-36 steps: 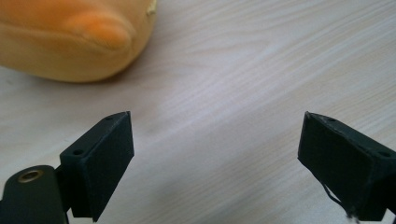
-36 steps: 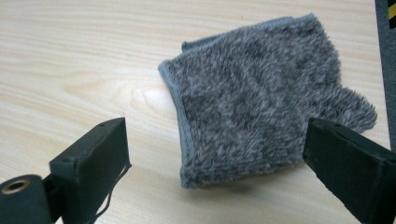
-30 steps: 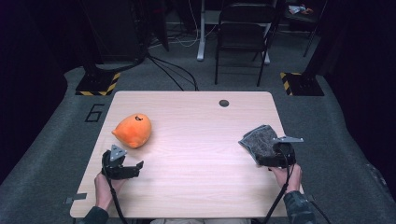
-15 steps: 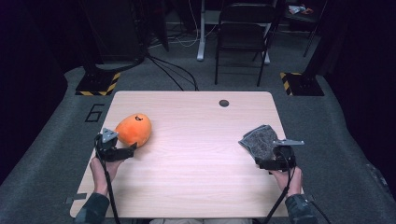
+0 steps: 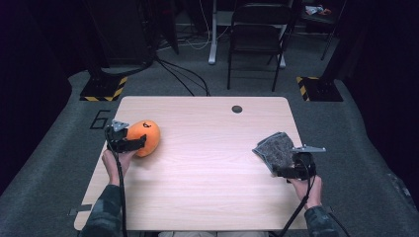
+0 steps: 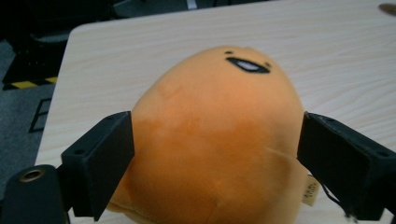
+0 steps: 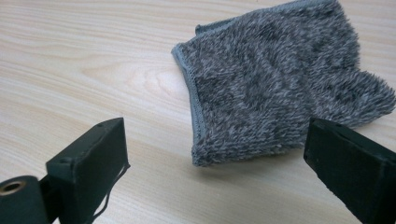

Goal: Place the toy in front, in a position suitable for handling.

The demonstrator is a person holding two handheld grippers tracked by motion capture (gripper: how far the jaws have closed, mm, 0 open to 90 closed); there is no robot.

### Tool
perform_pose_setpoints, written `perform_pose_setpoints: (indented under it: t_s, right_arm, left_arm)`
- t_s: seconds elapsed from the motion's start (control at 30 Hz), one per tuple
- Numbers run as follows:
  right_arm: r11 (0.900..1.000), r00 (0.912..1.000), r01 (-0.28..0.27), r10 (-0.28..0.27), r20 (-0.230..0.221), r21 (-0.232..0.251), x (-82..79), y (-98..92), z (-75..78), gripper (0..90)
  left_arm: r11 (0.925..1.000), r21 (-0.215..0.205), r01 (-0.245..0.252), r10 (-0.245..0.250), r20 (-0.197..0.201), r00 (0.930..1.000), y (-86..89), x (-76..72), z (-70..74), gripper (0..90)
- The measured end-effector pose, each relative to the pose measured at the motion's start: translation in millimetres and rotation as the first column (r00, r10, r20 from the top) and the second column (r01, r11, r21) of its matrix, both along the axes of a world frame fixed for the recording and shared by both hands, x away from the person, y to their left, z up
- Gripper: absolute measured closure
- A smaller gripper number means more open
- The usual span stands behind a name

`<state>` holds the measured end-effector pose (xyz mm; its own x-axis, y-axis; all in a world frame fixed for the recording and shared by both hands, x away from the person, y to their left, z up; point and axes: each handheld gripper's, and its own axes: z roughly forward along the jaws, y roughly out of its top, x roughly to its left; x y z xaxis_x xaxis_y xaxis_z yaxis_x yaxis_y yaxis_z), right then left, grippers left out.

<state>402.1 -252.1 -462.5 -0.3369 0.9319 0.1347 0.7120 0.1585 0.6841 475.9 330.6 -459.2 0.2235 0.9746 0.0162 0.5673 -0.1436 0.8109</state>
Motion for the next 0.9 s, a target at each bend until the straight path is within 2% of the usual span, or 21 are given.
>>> perform_pose_setpoints:
  t_s: [0.1,0.2,0.3,0.43,0.53,0.63,0.9]
  right_arm:
    - [1.000,1.0000,0.005,-0.005,-0.004,0.011,-0.3,-0.4,0.3,5.7]
    - [1.000,1.0000,-0.002,0.002,-0.009,0.006,0.4,-0.7,-1.9,5.7]
    - [1.000,0.9998,-0.008,0.008,-0.020,-0.002,-0.2,-1.1,-2.2,6.3]
    - [1.000,0.9998,-0.008,0.008,-0.015,0.012,-0.2,-1.2,0.3,7.1]
    - [1.000,0.9998,-0.014,0.014,-0.017,0.015,-0.6,-1.4,-0.1,7.5]
    - [1.000,0.9995,-0.018,0.018,-0.026,0.016,-1.5,-3.1,0.2,7.9]
    - [0.999,0.9996,-0.021,0.021,-0.020,0.024,-0.7,-8.9,1.3,8.8]
  left_arm:
    - [0.9994,0.026,-0.024,0.023,0.016,0.9996,-4.8,1.5,-5.2,14.8]
    - [0.9973,0.066,-0.032,0.030,0.040,0.9988,-8.9,-0.7,-12.7,22.2]
    - [0.9958,0.083,-0.038,0.034,0.048,0.9983,-10.8,-4.2,-18.5,30.6]
    - [0.9977,0.065,-0.019,0.016,0.044,0.9989,-6.6,-6.5,-20.8,45.4]
    - [0.9988,0.049,0.002,-0.003,0.022,0.9998,-4.2,-6.3,-20.3,52.0]
    - [0.9989,0.042,0.021,-0.022,0.018,0.9996,-3.5,-6.4,-18.4,59.0]
    - [0.9984,0.044,0.036,-0.038,0.054,0.9978,-1.6,-7.6,-14.3,66.3]
